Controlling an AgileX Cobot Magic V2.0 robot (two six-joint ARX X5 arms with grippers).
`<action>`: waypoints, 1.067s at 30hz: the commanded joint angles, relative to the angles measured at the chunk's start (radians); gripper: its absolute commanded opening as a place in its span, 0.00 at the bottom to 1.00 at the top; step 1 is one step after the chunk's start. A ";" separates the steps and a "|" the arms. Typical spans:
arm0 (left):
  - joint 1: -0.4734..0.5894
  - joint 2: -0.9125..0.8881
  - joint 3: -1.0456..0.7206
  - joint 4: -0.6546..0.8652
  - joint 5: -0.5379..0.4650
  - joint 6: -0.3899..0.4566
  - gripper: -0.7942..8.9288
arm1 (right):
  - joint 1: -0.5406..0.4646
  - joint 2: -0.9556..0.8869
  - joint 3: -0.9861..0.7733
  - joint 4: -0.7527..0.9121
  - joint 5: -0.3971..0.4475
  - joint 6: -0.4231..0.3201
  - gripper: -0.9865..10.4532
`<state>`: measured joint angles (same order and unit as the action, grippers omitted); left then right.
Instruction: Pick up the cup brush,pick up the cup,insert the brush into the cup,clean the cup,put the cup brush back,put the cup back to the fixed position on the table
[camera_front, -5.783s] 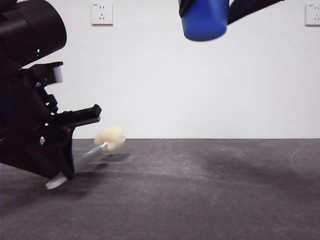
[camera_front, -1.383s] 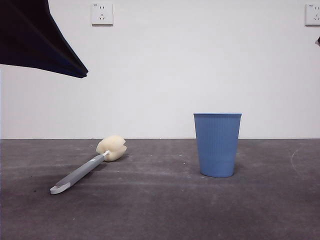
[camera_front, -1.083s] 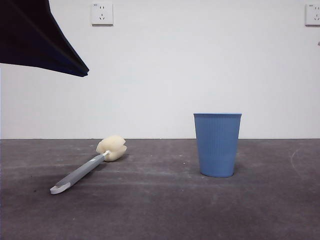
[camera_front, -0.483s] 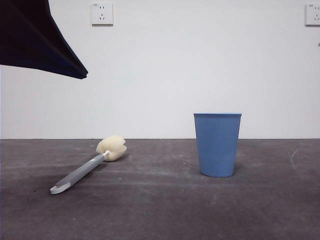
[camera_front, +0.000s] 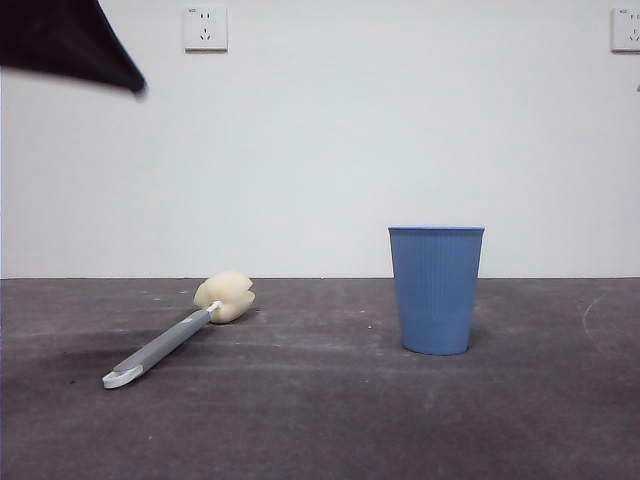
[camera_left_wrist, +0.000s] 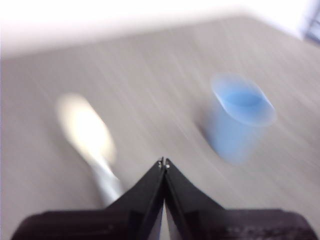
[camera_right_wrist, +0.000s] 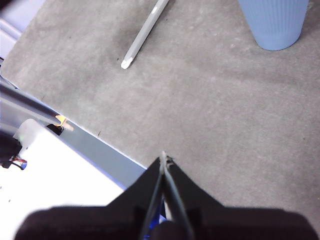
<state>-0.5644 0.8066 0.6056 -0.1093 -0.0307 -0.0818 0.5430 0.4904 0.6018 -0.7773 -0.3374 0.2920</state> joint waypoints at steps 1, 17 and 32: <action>0.081 -0.065 -0.013 0.046 -0.012 0.220 0.08 | 0.002 -0.002 -0.004 0.005 0.004 0.005 0.09; 0.586 -0.515 -0.377 0.086 0.064 0.225 0.08 | 0.002 -0.002 -0.004 0.005 0.004 0.005 0.09; 0.587 -0.752 -0.586 -0.109 0.064 0.152 0.08 | 0.002 -0.002 -0.004 0.005 0.004 0.005 0.09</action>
<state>0.0196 0.0666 0.0330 -0.2001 0.0303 0.0784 0.5430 0.4904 0.6018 -0.7773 -0.3374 0.2924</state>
